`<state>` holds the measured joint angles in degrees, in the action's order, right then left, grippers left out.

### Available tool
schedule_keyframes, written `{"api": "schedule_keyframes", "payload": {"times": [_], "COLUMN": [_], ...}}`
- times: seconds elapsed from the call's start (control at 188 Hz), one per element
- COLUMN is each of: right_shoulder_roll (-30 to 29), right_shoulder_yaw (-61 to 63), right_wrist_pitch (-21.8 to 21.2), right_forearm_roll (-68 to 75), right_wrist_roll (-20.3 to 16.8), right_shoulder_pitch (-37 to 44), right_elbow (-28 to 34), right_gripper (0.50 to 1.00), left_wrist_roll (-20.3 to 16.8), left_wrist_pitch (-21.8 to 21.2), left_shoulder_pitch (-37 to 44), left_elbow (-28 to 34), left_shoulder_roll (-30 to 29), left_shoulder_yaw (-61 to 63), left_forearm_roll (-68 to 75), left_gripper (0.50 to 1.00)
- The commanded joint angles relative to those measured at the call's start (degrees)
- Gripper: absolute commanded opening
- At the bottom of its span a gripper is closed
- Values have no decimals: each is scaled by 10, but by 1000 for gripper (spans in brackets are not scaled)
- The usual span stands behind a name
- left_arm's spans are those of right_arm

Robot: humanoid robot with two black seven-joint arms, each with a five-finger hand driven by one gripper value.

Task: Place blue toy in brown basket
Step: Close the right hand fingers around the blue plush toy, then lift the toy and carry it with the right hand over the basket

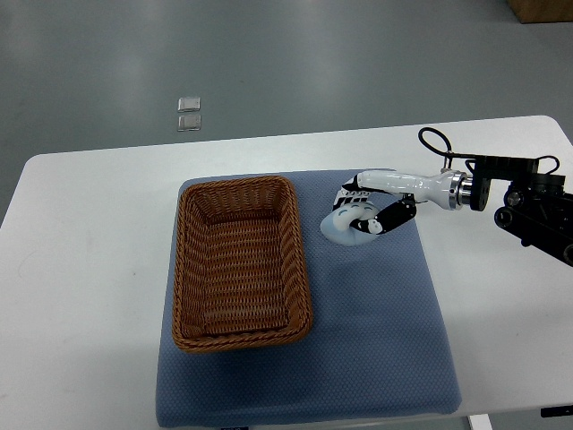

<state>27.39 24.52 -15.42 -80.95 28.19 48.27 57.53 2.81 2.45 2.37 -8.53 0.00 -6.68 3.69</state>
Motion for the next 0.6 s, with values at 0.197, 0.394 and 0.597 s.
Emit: {"api": "schedule_keyframes", "payload": {"times": [0.197, 0.394, 0.597], "right_shoulder_roll": [-22, -65, -160], "right_shoulder_yaw": [18, 19, 8], "right_wrist_pitch": [25, 20, 13], "right_forearm_roll": [1, 1, -2], "right_wrist_roll": [48, 42, 2], "right_shoulder_pitch": [27, 67, 95], "right_elbow": [0, -2, -37], "right_gripper": [500, 500, 500], "left_wrist_roll": [0, 0, 0], "left_wrist_pitch": [0, 0, 0], "left_shoulder_pitch": [0, 0, 0], "left_elbow": [0, 0, 0], "left_shoulder_roll": [0, 0, 0], "left_shoulder_yaw": [0, 0, 0], "left_forearm_roll": [0, 0, 0], "left_gripper": [1000, 1000, 1000]}}
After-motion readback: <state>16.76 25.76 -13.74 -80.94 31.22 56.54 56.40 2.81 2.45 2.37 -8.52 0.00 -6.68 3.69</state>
